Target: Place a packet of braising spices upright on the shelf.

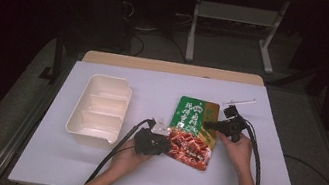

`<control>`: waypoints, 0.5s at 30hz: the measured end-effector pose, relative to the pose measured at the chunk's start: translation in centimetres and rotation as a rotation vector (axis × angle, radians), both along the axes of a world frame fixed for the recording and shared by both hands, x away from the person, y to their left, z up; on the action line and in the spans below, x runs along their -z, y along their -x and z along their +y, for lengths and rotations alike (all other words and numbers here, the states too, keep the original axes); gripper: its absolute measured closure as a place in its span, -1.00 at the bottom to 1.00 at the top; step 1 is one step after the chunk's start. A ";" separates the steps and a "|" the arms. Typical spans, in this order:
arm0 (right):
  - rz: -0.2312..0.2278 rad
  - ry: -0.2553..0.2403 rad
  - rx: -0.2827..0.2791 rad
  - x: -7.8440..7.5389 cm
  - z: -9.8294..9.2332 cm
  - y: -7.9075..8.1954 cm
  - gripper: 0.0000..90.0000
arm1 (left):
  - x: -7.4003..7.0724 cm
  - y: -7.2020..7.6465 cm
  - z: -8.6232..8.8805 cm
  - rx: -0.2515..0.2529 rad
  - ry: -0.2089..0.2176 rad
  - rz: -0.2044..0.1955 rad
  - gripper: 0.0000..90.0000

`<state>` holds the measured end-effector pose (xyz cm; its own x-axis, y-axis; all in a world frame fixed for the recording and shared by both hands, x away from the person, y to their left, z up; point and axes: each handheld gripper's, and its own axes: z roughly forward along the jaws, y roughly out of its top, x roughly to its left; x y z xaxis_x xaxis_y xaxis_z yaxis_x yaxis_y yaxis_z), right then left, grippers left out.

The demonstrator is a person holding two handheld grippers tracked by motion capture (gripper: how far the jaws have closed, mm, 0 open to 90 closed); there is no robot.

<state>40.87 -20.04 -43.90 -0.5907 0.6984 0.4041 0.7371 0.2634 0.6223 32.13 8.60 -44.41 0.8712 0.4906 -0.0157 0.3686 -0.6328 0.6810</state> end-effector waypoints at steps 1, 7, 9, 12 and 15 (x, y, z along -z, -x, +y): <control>-0.008 -0.006 -0.001 -0.2 -0.1 0.1 0.98 | 0.0 0.1 0.0 -0.001 -0.001 0.000 0.70; -0.047 -0.039 -0.008 -1.7 -0.3 0.9 0.99 | -0.4 0.7 0.8 0.002 0.042 -0.012 0.58; -0.061 -0.051 -0.011 -2.3 -0.3 1.3 0.99 | -0.7 1.0 1.0 0.004 0.063 -0.019 0.55; -0.073 -0.063 -0.017 -3.0 -0.3 1.7 0.99 | -1.0 1.4 1.2 0.014 0.086 -0.031 0.50; -0.095 -0.063 -0.026 -3.9 0.0 2.0 0.99 | -1.4 1.9 1.4 0.031 0.127 -0.019 0.43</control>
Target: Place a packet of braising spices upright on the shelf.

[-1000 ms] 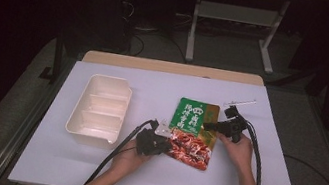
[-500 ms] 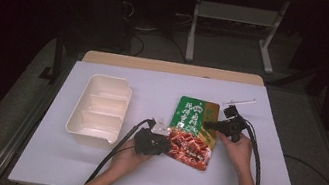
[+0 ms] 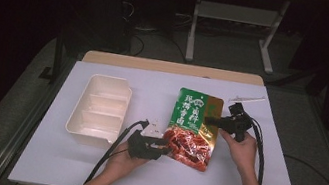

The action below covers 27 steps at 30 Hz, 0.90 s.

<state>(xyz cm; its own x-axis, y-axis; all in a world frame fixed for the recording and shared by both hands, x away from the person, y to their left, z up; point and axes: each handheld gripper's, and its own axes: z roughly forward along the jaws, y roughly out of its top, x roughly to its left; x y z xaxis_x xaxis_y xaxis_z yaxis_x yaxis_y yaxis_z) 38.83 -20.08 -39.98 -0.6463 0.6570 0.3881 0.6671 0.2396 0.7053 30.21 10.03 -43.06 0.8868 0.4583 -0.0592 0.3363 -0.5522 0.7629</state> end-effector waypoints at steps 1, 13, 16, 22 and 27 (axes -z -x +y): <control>-0.008 0.001 -0.001 -0.3 0.2 0.1 0.99 | 0.0 0.1 0.0 0.001 0.007 0.004 0.41; -0.090 -0.002 -0.037 -3.6 1.3 1.6 0.99 | -0.5 1.8 1.1 0.037 0.033 -0.027 0.21; -0.108 -0.001 -0.049 -4.4 1.6 2.0 0.99 | -0.6 2.4 1.4 0.042 0.046 -0.035 0.19; -0.145 0.016 -0.069 -5.9 2.5 2.7 0.99 | -0.7 3.3 2.0 0.049 0.047 -0.054 0.13; -0.192 0.033 -0.073 -7.6 3.3 3.3 1.00 | -0.6 4.1 2.9 0.054 0.059 -0.059 0.09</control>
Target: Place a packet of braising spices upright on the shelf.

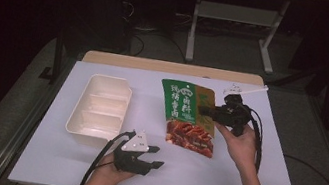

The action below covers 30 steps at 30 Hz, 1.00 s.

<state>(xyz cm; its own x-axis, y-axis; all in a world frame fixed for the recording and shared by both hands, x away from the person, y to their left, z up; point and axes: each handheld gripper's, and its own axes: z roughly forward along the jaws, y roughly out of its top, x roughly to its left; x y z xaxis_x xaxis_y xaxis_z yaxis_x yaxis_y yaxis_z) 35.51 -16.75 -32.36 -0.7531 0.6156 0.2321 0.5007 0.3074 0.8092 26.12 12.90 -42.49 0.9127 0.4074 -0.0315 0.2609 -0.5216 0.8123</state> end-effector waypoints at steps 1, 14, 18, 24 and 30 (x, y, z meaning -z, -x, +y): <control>-0.006 0.000 0.000 -0.1 0.1 0.0 1.00 | 0.0 0.2 0.2 -0.001 0.001 0.001 0.08; -0.059 -0.006 0.014 -2.1 1.2 0.0 1.00 | 0.2 2.0 2.2 0.003 0.002 -0.011 0.00; -0.067 -0.011 -0.001 -2.6 1.8 0.0 1.00 | 0.3 2.2 2.6 0.002 0.012 -0.008 -0.03; -0.082 -0.011 -0.018 -3.4 2.8 0.1 1.00 | 0.4 2.4 3.1 0.001 0.011 -0.013 -0.04; -0.096 -0.015 -0.048 -4.2 4.1 0.0 1.00 | 0.5 2.6 3.3 0.001 0.011 -0.019 -0.08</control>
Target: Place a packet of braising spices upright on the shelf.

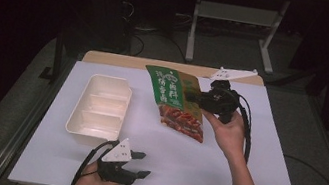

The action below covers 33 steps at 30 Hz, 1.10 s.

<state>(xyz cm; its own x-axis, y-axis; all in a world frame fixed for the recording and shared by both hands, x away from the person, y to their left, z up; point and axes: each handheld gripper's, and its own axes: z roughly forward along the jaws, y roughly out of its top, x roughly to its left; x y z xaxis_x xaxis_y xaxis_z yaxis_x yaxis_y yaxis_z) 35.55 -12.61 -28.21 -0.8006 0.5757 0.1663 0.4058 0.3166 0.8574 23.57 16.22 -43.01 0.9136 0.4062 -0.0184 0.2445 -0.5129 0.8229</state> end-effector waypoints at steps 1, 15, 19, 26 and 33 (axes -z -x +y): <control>-0.002 0.000 -0.004 -0.1 0.2 0.0 1.00 | 0.0 0.0 0.0 -0.002 0.002 -0.002 -0.08; -0.041 -0.031 -0.079 -1.9 4.6 -0.6 1.00 | 0.2 0.4 0.4 0.017 0.021 -0.011 -0.12; -0.044 -0.048 -0.097 -2.3 6.0 -1.0 1.00 | 0.3 0.5 0.4 0.021 0.025 -0.011 -0.13; -0.056 -0.072 -0.121 -2.6 8.0 -1.9 1.00 | 0.3 0.5 0.6 0.021 0.033 -0.020 -0.16; -0.067 -0.086 -0.145 -2.9 9.8 -2.7 1.00 | 0.4 0.4 0.7 0.015 0.030 -0.018 -0.17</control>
